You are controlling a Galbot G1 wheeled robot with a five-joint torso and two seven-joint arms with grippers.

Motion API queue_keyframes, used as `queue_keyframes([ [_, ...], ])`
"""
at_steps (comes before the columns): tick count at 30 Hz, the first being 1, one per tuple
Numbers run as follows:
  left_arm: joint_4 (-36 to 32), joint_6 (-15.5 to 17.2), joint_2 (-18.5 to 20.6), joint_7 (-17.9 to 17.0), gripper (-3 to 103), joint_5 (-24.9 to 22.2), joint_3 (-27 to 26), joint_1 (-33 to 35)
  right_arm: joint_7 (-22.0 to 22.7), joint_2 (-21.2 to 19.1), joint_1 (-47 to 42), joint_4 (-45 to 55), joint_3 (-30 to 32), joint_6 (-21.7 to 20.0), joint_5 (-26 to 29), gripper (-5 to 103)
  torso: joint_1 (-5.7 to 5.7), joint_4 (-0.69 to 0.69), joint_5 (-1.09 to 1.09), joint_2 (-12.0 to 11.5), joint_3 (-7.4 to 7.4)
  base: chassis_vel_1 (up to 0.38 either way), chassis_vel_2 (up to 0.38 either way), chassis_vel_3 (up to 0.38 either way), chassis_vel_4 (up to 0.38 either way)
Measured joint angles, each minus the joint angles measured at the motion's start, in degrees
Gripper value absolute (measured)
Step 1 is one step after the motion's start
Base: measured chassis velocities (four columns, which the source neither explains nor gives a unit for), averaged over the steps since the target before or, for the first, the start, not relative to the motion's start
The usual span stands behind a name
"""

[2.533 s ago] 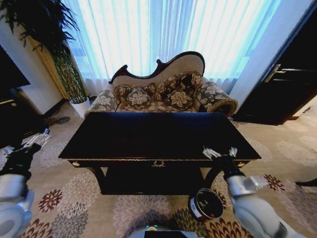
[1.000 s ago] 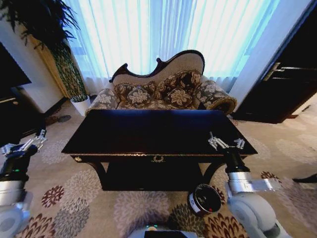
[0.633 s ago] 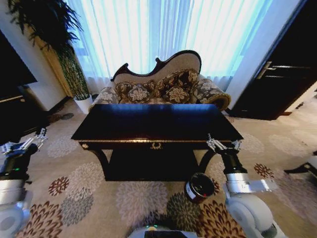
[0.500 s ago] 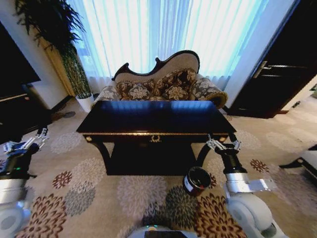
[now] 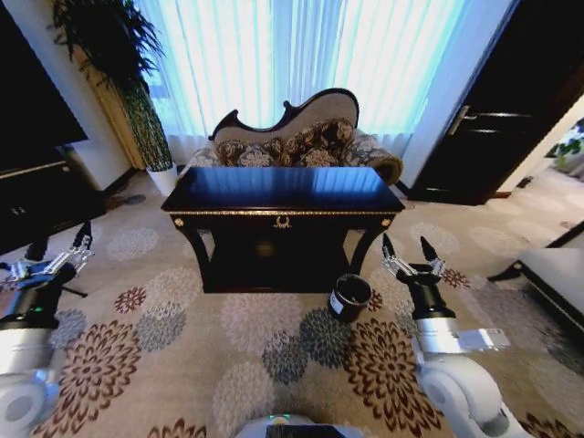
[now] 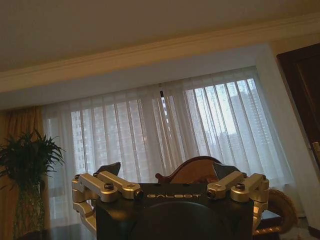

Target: Move to the front of the table and place the trash on the table into the trash bin.

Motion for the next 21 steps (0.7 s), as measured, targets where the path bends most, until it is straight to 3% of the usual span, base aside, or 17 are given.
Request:
queue_keyframes([
  [11, -0.20, 0.00, 0.19, 0.64, 100, 0.63, 0.10, 0.24, -1.55, 0.47, -0.08, -1.20, -0.34, 2.21, -0.12, 100, -0.12, 0.00, 0.02, 0.06, -0.05, 0.329, -0.330, -0.315, 0.338],
  [15, -0.09, 0.06, 0.34, 0.66, 100, 0.96, 0.48, 0.01, -1.75, 0.29, -0.01, -1.56, -0.32, 2.42, -0.06, 100, -0.12, -0.01, -0.02, 0.07, -0.05, 0.082, -0.038, -0.170, 0.114],
  [21, 0.00, 0.30, 0.12, 0.53, 100, 2.17, 1.58, -0.37, -1.91, 0.14, 0.16, -2.19, -0.38, 2.52, -0.03, 100, 0.12, -0.02, -0.01, -0.05, 0.04, -0.063, 0.041, 0.060, -0.068],
])
